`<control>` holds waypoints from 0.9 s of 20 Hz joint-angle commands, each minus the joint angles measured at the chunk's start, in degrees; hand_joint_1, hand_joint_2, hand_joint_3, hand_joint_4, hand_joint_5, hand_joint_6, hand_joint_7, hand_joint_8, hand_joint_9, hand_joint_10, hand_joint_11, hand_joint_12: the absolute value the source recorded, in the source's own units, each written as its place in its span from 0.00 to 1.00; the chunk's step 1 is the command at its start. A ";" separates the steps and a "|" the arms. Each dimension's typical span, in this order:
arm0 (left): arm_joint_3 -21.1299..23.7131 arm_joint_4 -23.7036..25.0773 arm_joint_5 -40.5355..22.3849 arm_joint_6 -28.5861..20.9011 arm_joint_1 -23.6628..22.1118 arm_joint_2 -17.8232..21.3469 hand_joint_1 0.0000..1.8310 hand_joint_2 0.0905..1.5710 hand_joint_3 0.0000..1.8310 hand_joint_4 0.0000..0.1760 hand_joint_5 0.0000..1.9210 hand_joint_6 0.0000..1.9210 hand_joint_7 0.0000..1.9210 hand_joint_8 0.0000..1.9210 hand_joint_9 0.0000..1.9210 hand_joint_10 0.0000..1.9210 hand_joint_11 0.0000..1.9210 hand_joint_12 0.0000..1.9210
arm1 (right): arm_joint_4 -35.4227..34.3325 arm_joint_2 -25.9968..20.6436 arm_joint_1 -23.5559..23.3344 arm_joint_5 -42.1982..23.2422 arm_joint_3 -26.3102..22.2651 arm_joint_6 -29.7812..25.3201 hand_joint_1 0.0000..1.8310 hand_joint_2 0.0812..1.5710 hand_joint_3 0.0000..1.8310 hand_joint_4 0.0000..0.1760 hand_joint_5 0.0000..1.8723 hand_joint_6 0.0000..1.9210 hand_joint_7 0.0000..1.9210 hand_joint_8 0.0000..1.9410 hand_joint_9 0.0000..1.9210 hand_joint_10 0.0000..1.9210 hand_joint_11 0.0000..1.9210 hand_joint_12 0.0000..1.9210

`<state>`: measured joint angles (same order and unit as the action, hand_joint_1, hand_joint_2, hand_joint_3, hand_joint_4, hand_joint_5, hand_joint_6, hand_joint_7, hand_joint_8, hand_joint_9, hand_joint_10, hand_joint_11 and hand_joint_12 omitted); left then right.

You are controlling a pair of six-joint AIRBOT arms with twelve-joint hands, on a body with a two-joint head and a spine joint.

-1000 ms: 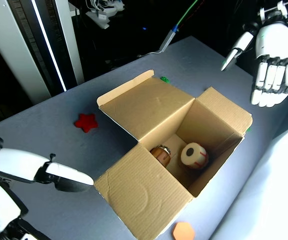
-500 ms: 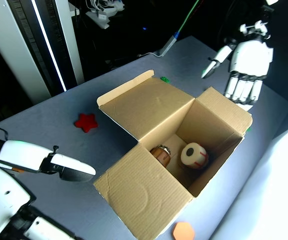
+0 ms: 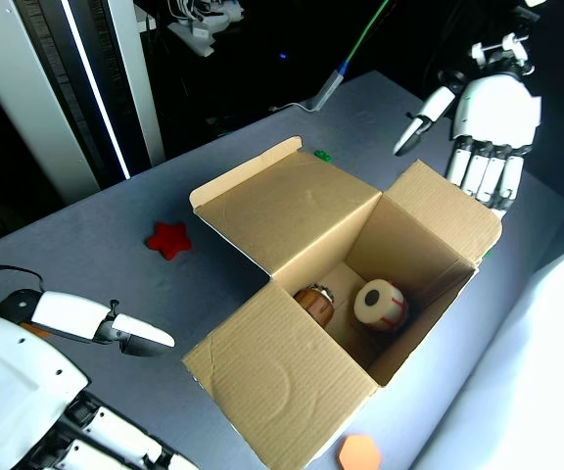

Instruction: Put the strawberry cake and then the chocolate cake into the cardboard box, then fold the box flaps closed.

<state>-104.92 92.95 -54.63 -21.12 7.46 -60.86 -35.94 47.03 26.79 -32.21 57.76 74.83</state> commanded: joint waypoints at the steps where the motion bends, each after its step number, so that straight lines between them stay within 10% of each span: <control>1: -0.16 -4.04 -1.12 -0.42 -1.17 0.25 0.00 0.73 0.00 0.00 0.11 0.00 0.17 0.00 0.16 0.00 0.00 0.48 | 1.20 -0.19 0.41 -3.47 0.11 0.16 0.00 0.78 0.01 0.00 0.12 0.00 0.15 0.00 0.15 0.00 0.00 0.45; 18: 3.07 6.36 -1.95 -1.16 -7.89 -5.81 0.00 0.73 0.00 0.00 0.14 0.01 0.17 0.01 0.17 0.01 0.00 0.49 | 6.28 0.78 -5.39 -4.43 -2.75 -2.79 0.00 0.77 0.00 0.00 0.12 0.00 0.14 0.00 0.14 0.01 0.00 0.46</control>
<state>-101.82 103.53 -56.51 -22.50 0.16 -67.18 -30.44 48.47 21.67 -30.17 54.87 72.25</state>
